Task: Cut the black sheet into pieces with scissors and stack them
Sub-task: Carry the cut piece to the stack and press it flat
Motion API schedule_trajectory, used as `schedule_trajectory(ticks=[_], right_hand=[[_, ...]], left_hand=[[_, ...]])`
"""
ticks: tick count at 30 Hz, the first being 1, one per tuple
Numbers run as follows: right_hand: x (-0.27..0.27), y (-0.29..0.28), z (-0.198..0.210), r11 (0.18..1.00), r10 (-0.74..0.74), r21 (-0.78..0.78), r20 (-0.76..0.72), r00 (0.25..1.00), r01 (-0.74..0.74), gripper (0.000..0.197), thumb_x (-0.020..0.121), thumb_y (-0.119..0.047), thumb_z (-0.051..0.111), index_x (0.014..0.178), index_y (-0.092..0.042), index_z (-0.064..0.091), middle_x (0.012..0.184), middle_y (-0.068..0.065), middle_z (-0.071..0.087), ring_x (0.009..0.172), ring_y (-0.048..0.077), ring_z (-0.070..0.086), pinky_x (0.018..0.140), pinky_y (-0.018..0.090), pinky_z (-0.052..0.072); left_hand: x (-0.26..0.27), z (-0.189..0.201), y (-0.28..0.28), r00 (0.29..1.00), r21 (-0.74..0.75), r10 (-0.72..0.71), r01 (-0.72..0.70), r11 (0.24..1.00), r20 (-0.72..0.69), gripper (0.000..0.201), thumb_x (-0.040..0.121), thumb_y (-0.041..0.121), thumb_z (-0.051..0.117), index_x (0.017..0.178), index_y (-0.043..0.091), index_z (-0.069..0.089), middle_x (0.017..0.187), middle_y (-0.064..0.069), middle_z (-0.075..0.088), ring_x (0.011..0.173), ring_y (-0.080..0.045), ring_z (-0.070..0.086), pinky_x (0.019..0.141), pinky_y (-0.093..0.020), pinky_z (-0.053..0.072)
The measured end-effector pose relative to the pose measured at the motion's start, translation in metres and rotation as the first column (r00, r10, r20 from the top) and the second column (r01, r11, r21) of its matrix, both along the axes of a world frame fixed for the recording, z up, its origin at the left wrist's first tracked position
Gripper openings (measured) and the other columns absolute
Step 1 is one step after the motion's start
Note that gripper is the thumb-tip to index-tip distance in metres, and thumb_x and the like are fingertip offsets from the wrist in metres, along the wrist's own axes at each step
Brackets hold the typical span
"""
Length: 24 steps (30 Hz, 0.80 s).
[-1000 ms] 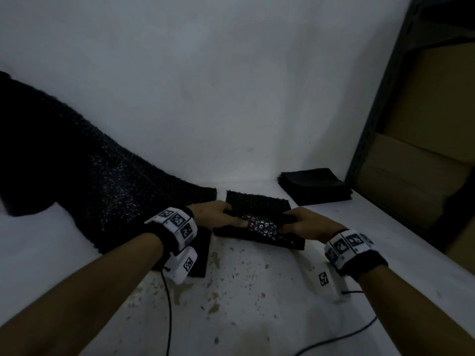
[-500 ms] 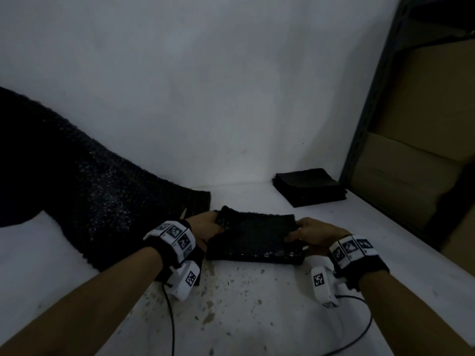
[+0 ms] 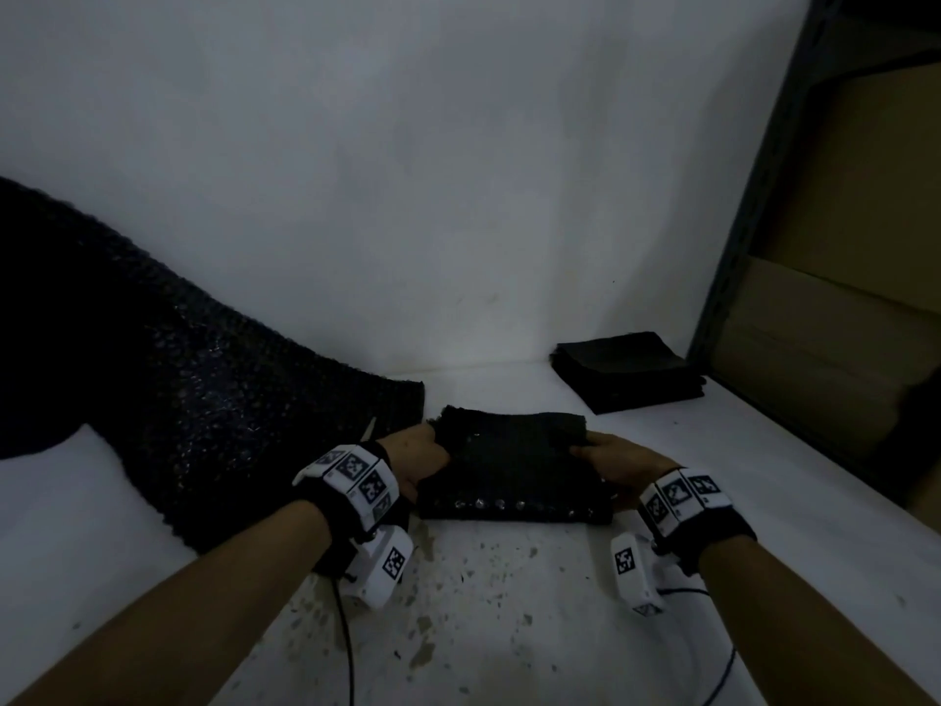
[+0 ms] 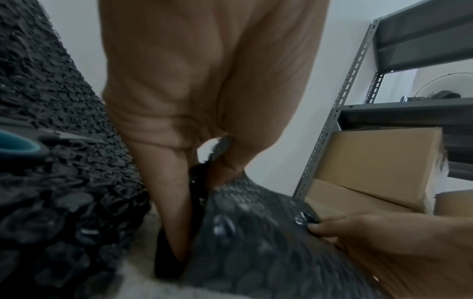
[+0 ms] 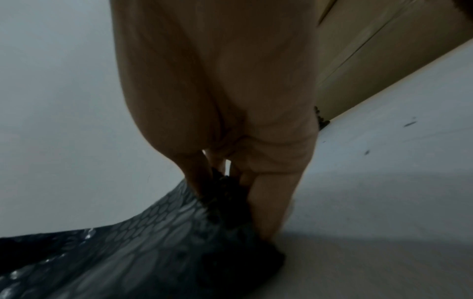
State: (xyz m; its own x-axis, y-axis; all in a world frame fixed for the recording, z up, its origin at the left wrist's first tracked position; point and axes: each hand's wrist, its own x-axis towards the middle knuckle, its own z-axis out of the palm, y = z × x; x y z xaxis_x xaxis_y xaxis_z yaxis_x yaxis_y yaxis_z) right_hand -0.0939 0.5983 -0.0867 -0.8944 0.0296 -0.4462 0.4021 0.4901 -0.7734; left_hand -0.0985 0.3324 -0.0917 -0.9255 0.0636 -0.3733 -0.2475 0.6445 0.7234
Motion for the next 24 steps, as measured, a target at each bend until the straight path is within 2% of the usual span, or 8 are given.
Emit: schedule_trajectory(ticks=[3,5,9,11,15,18,21,24], right_hand=[[-0.004,-0.003,0.004,0.981,0.08,0.178,-0.025,0.996,-0.075,0.038,0.106,-0.034,0.042,0.143,-0.022,0.048,0.125,0.008,0.061,0.108,0.028,0.062,0.097,0.042,0.052],[-0.009,-0.003,0.002,0.951,0.124,0.287,-0.02,0.992,-0.113,0.045,0.105,-0.038,0.044,0.143,-0.016,0.05,0.136,0.011,0.058,0.118,0.029,0.059,0.105,0.042,0.047],[-0.019,0.0,-0.003,0.933,0.103,0.34,0.053,0.993,-0.115,0.048,0.096,-0.04,0.058,0.13,-0.007,0.055,0.126,0.015,0.06,0.11,0.031,0.063,0.099,0.046,0.053],[-0.021,0.002,-0.005,0.928,0.114,0.351,0.045,0.992,-0.122,0.042,0.097,-0.03,0.055,0.13,-0.004,0.055,0.124,0.017,0.061,0.112,0.036,0.062,0.099,0.047,0.053],[-0.026,0.004,-0.013,0.925,0.125,0.361,0.014,0.992,-0.121,0.04,0.099,-0.018,0.048,0.133,0.002,0.055,0.121,0.019,0.062,0.121,0.038,0.06,0.098,0.042,0.053],[-0.029,0.004,-0.016,0.907,0.126,0.4,0.035,0.991,-0.129,0.042,0.099,-0.023,0.051,0.133,0.001,0.053,0.133,0.02,0.059,0.119,0.034,0.06,0.101,0.043,0.051],[-0.028,0.001,-0.015,0.901,0.118,0.42,-0.004,0.993,-0.105,0.04,0.102,-0.02,0.046,0.134,0.002,0.053,0.136,0.022,0.057,0.123,0.036,0.058,0.099,0.039,0.05],[-0.028,-0.004,-0.017,0.885,0.112,0.457,-0.02,0.994,-0.09,0.04,0.106,-0.019,0.041,0.139,0.004,0.045,0.145,0.02,0.048,0.13,0.032,0.051,0.103,0.03,0.041]], left_hand=[[0.001,0.001,-0.001,0.998,-0.042,-0.058,0.058,0.997,0.017,0.016,0.099,0.005,0.049,0.098,0.012,0.063,0.084,-0.007,0.058,0.074,-0.023,0.058,0.045,-0.015,0.042],[-0.003,-0.003,-0.002,0.995,-0.06,-0.097,0.099,0.993,0.035,0.02,0.1,0.0,0.046,0.088,0.0,0.062,0.079,-0.012,0.055,0.079,-0.031,0.056,0.044,-0.014,0.039],[-0.006,-0.006,-0.004,0.999,-0.096,0.009,-0.013,0.995,-0.047,0.023,0.097,0.001,0.05,0.117,-0.004,0.06,0.099,-0.011,0.064,0.061,-0.011,0.05,0.044,-0.017,0.048],[-0.011,-0.009,-0.005,0.999,-0.074,0.029,-0.032,0.997,-0.04,0.01,0.097,0.005,0.053,0.091,0.009,0.061,0.121,-0.021,0.065,0.062,-0.013,0.053,0.054,-0.024,0.052],[-0.009,0.0,-0.001,0.995,-0.019,0.057,-0.056,0.998,0.077,0.025,0.094,0.028,0.067,0.086,0.006,0.061,0.095,-0.015,0.068,0.09,-0.031,0.069,0.069,-0.04,0.062],[-0.009,0.003,-0.004,0.993,-0.05,0.005,0.001,0.999,0.118,0.023,0.092,0.024,0.069,0.087,0.001,0.065,0.086,-0.013,0.069,0.098,-0.036,0.069,0.072,-0.041,0.062],[-0.008,0.003,-0.004,0.999,-0.124,-0.005,0.01,0.992,0.039,0.012,0.092,0.007,0.063,0.081,0.006,0.06,0.088,-0.013,0.072,0.071,-0.028,0.068,0.053,-0.025,0.057],[-0.011,-0.006,-0.004,0.998,-0.18,0.01,-0.019,0.983,-0.054,0.023,0.09,0.003,0.062,0.112,-0.003,0.061,0.112,-0.022,0.068,0.067,-0.022,0.062,0.061,-0.029,0.059]])
